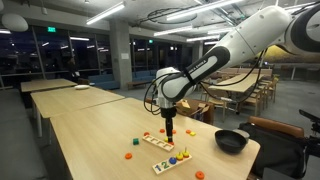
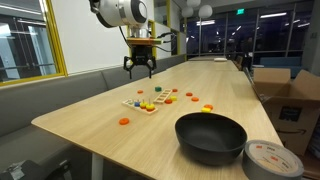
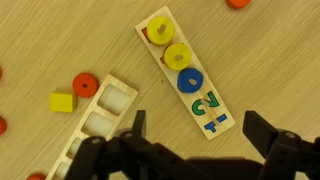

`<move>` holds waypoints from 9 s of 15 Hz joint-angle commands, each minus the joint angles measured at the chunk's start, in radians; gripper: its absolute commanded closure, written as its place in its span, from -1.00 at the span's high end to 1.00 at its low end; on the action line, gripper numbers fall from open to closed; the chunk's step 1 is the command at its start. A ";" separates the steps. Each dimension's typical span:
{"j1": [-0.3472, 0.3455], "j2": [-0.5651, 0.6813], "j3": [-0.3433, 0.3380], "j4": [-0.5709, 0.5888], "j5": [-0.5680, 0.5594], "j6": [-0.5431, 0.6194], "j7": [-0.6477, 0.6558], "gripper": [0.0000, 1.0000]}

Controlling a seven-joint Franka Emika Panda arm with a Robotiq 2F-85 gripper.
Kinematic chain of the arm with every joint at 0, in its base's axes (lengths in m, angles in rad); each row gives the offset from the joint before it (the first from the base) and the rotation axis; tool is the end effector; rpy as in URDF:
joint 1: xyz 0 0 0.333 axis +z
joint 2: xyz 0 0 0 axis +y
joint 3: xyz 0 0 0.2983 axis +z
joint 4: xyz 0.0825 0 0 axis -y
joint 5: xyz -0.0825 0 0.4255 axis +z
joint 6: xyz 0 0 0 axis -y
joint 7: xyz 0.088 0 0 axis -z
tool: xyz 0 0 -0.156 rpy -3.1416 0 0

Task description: Put the round blue block on the table

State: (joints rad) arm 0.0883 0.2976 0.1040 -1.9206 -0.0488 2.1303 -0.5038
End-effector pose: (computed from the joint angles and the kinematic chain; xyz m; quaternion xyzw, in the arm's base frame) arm 0.6189 0.1162 0.2410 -0.9349 -0.3522 0.0432 0.0019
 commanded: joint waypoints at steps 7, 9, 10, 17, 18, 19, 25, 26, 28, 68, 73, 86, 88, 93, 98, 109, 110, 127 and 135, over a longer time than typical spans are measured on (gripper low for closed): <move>-0.008 0.019 0.013 -0.095 -0.016 0.240 0.068 1.00; -0.004 0.020 0.011 -0.140 -0.036 0.319 0.080 1.00; -0.005 0.022 0.009 -0.149 -0.043 0.343 0.085 1.00; 0.004 0.017 -0.008 -0.190 -0.120 0.374 0.163 1.00; 0.005 0.014 -0.004 -0.202 -0.127 0.388 0.167 1.00; 0.006 0.013 -0.002 -0.206 -0.133 0.396 0.169 1.00; 0.013 0.008 0.017 -0.236 -0.152 0.464 0.154 1.00; 0.013 0.008 0.018 -0.242 -0.152 0.471 0.153 1.00; 0.009 0.011 0.021 -0.253 -0.147 0.482 0.144 1.00; -0.024 0.075 0.070 -0.177 -0.166 0.342 -0.079 1.00; -0.026 0.098 0.084 -0.180 -0.147 0.345 -0.105 1.00; -0.043 0.125 0.086 -0.175 -0.115 0.340 -0.109 1.00; -0.042 0.124 0.086 -0.176 -0.114 0.341 -0.108 1.00; -0.042 0.123 0.086 -0.177 -0.114 0.342 -0.107 1.00; -0.043 0.124 0.087 -0.177 -0.111 0.345 -0.106 0.48; -0.039 0.118 0.082 -0.171 -0.117 0.349 -0.091 -0.51; -0.029 0.112 0.072 -0.171 -0.128 0.333 -0.066 -0.51; -0.015 -0.076 0.055 -0.256 -0.113 0.185 0.141 -0.49; 0.057 -0.087 0.076 -0.074 -0.147 -0.023 0.178 -0.48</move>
State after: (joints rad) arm 0.1131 0.2088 0.1742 -2.0783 -0.1813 2.1933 -0.3515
